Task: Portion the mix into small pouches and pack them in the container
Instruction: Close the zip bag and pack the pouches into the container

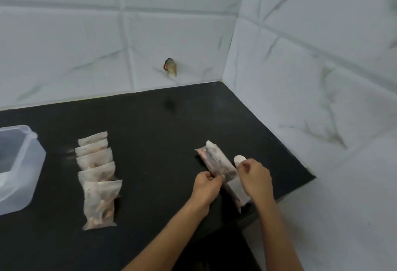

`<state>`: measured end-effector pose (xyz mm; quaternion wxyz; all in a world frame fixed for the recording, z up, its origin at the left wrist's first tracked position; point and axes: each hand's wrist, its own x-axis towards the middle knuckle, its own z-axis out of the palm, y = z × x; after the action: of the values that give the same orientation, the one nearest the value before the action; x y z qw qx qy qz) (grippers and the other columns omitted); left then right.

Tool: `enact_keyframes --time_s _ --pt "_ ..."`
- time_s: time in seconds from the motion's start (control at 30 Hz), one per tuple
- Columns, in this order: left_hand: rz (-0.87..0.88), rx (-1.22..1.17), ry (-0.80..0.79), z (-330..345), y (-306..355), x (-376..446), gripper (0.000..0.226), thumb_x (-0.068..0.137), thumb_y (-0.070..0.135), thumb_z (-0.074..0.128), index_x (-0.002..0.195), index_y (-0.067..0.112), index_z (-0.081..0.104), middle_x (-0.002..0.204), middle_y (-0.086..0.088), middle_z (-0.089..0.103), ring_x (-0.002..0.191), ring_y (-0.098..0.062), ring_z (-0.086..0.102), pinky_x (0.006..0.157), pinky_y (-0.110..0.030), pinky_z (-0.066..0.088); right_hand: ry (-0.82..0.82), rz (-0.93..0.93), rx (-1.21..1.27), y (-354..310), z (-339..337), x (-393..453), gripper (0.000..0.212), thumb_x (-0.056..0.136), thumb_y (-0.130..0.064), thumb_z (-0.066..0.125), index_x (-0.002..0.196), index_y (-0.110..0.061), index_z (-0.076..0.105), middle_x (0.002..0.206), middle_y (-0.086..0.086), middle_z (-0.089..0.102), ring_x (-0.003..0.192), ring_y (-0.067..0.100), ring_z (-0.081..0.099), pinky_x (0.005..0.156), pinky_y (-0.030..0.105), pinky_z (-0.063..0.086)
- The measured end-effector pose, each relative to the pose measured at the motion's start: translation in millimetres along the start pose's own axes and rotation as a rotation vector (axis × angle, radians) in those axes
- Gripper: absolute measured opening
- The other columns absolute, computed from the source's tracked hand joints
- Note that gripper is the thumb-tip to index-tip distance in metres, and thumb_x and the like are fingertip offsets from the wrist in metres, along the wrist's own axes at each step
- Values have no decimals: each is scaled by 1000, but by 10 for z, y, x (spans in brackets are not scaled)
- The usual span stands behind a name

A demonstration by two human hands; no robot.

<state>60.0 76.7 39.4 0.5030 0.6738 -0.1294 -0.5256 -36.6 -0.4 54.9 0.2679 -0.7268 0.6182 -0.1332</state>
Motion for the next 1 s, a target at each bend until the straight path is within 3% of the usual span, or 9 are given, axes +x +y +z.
enact_keyframes --time_s 0.07,0.13,0.23,0.33,0.43,0.63,0.73,0.87,1.0 --pt "-30 -59 38 119 -70 34 9 92 12 58 100 13 54 83 1 58 72 -9 54 67 -25 46 -67 27 -31 80 47 58 26 95 -33 50 107 -14 64 101 7 65 89 23 55 72 28 38" --pt "-41 -124 68 200 -117 88 20 92 11 57 111 6 51 92 -3 63 80 -12 60 66 -24 49 -136 49 -35 130 112 109 25 94 -36 50 101 -17 65 91 3 60 91 23 55 72 29 37" --pt "-42 -183 133 258 -156 129 24 92 14 60 113 6 53 105 -9 68 91 -17 66 69 -27 54 -216 41 8 166 216 176 27 94 -40 49 86 -19 64 79 -1 59 86 22 58 68 30 39" --pt "-9 -250 147 219 -166 135 21 91 13 62 110 4 64 100 -13 73 91 -22 71 78 -34 59 -333 35 164 148 268 184 27 95 -36 52 84 -15 65 76 6 65 78 23 62 69 35 48" --pt "63 -332 128 41 -81 30 19 94 3 54 106 6 69 94 -11 75 84 -20 73 65 -27 59 -399 57 355 -6 256 114 24 95 -31 55 86 -12 66 81 10 68 72 18 63 63 32 50" --pt "276 -357 212 -763 219 -233 25 95 2 52 112 15 65 100 -9 74 92 -21 72 79 -38 59 -523 -110 576 -847 324 -192 20 95 -23 57 87 -10 69 87 14 72 85 25 69 78 40 55" --pt "390 -305 334 -1360 374 -460 24 94 5 56 112 17 65 99 -7 74 90 -19 72 75 -35 58 -616 -229 622 -1418 470 -415 18 94 -22 57 91 -8 68 90 14 71 88 25 69 77 39 56" --pt "466 -209 503 -2195 547 -846 24 92 12 61 115 17 63 96 -5 75 86 -19 73 74 -41 60 -712 -295 716 -2194 793 -793 17 92 -21 62 108 -21 58 98 3 70 84 10 70 61 21 56" --pt "475 -103 632 -3045 672 -1179 18 91 16 62 109 14 65 89 -5 75 78 -17 74 63 -34 60 -777 -443 610 -2978 1174 -1174 26 93 -26 60 117 -20 59 101 1 70 87 11 69 74 30 59"
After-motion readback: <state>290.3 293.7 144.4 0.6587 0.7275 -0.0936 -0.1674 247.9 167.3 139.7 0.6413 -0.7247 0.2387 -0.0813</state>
